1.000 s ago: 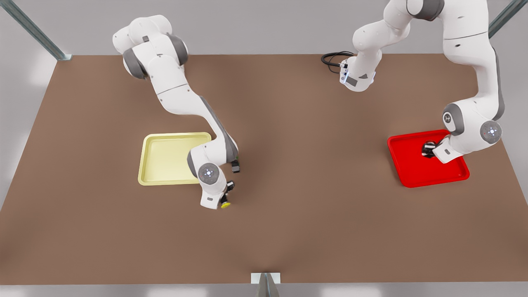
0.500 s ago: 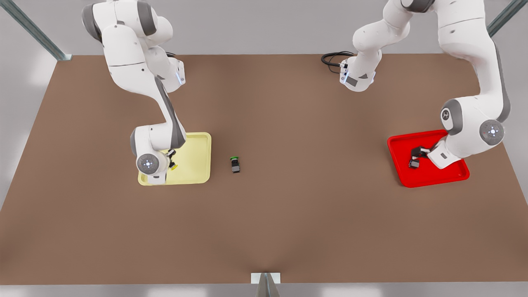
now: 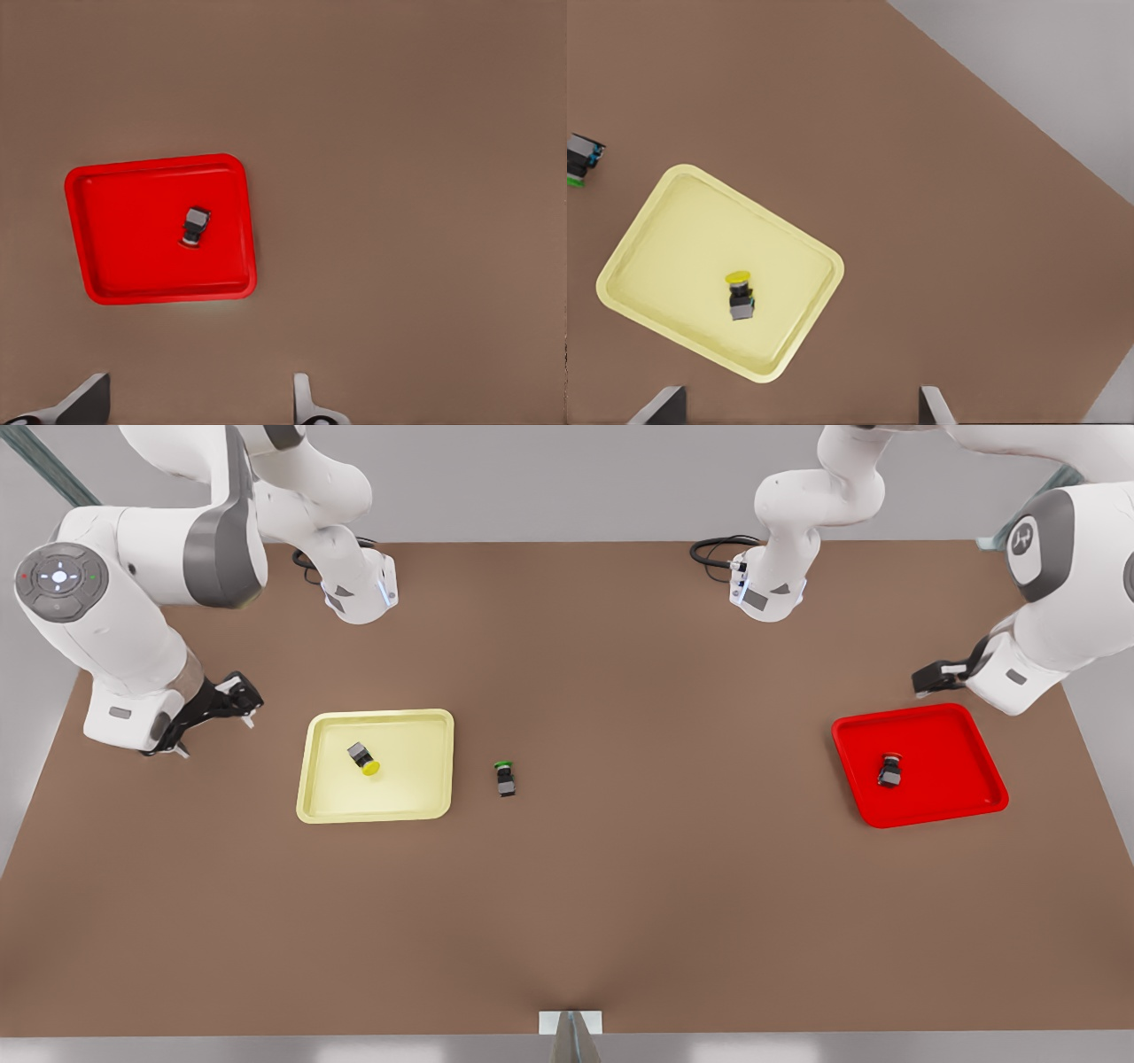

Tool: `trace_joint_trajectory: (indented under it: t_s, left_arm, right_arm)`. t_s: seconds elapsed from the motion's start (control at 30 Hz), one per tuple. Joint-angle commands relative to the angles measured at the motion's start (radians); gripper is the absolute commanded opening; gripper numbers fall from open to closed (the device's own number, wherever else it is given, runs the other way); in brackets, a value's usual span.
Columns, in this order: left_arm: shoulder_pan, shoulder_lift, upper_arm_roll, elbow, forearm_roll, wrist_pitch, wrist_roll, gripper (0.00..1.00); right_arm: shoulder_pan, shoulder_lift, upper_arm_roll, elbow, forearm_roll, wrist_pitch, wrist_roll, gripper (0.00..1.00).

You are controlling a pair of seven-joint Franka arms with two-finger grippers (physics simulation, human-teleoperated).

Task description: Place the switches on the corresponding trays according to their colors

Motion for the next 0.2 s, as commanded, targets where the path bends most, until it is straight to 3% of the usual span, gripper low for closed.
trace_joint_trajectory:
  t_s: [0.0, 0.17]
  left_arm:
    - [-0.037, 0.0, 0.004, 0.001, -0.033, -0.003, -0.006, 1.0]
    - [-0.044, 0.001, 0.003, -0.001, -0.033, -0.011, -0.015, 1.0]
  right_arm:
    - [0.003, 0.0, -0.001, 0.0, 0.0, 0.0, 0.0, 1.0]
    - [0.002, 0.002, -0.001, -0.006, -0.002, 0.002, 0.0, 1.0]
